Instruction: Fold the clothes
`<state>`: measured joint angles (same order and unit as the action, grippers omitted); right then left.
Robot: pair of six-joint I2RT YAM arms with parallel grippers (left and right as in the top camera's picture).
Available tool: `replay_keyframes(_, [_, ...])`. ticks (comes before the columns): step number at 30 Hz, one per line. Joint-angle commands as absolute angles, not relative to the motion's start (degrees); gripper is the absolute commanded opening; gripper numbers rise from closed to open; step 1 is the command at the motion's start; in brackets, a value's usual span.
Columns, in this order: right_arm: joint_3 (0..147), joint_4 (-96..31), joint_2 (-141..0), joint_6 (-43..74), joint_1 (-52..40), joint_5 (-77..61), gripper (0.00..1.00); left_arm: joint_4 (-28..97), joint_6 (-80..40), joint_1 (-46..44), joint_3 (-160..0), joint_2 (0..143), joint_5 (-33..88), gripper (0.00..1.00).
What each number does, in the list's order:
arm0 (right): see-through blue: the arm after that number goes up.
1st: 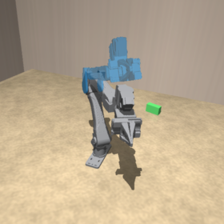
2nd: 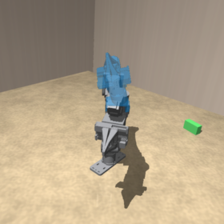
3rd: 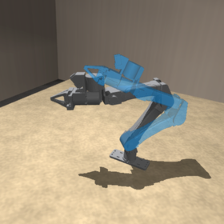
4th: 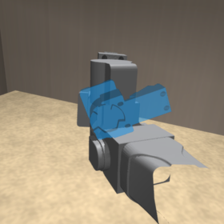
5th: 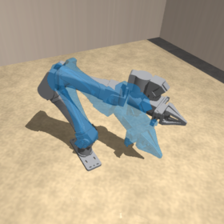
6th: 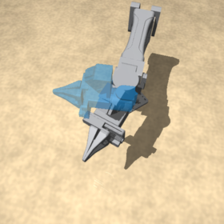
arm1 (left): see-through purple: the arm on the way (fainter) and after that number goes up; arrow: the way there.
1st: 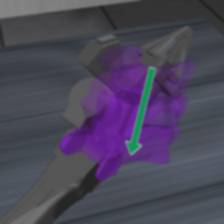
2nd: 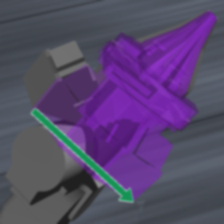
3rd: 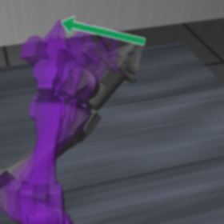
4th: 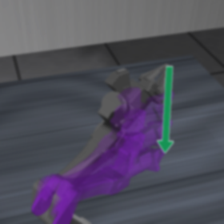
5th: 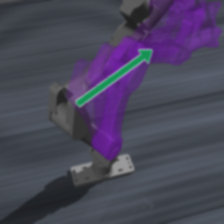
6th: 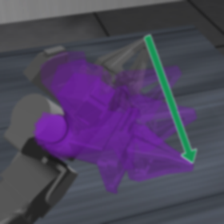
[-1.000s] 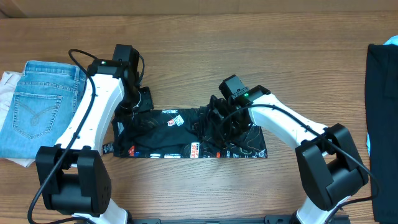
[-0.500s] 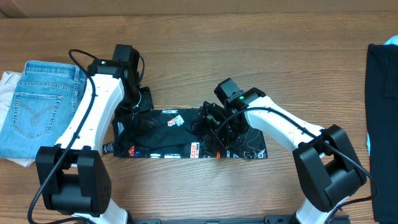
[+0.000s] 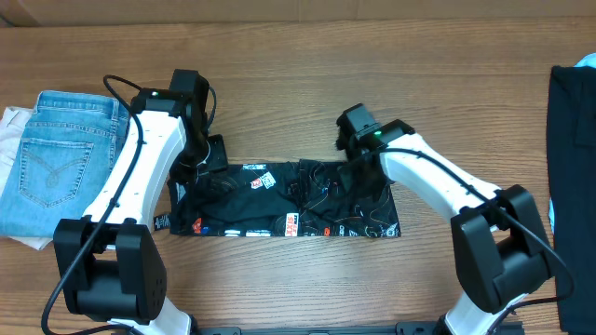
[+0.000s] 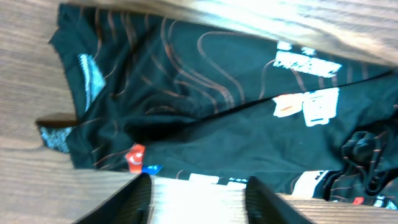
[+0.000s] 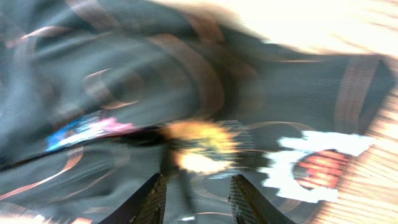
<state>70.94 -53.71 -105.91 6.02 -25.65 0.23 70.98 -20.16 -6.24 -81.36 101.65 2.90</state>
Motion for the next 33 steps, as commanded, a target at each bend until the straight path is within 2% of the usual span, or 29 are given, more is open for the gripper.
replay_keyframes(1, [72.42,-53.49,-101.58,11.22,-22.81,5.56,0.40,72.07,-19.22,-4.93,-81.69,101.51,0.43,0.57])
replay_keyframes(9, [72.42,-57.52,-96.64,11.18,-12.16,5.45,0.50,72.44,-17.74,3.64,-80.40,101.56,-1.54,0.66])
replay_keyframes(14, [72.40,-58.26,-96.64,11.18,-7.40,0.71,0.50,68.18,-13.39,8.82,-74.46,101.56,0.78,0.69])
replay_keyframes(21, [72.40,-58.26,-96.64,11.18,-6.63,0.73,0.51,56.90,-6.09,10.41,-63.99,101.58,9.19,0.77])
replay_keyframes(28, [72.40,-59.22,-96.64,11.18,-6.63,0.71,0.51,45.58,-5.61,10.41,-55.88,101.58,11.27,0.88])
replay_keyframes(33, [72.40,-60.16,-96.64,11.20,-6.63,0.71,0.51,39.53,-5.48,10.33,-51.72,101.60,18.06,0.87])
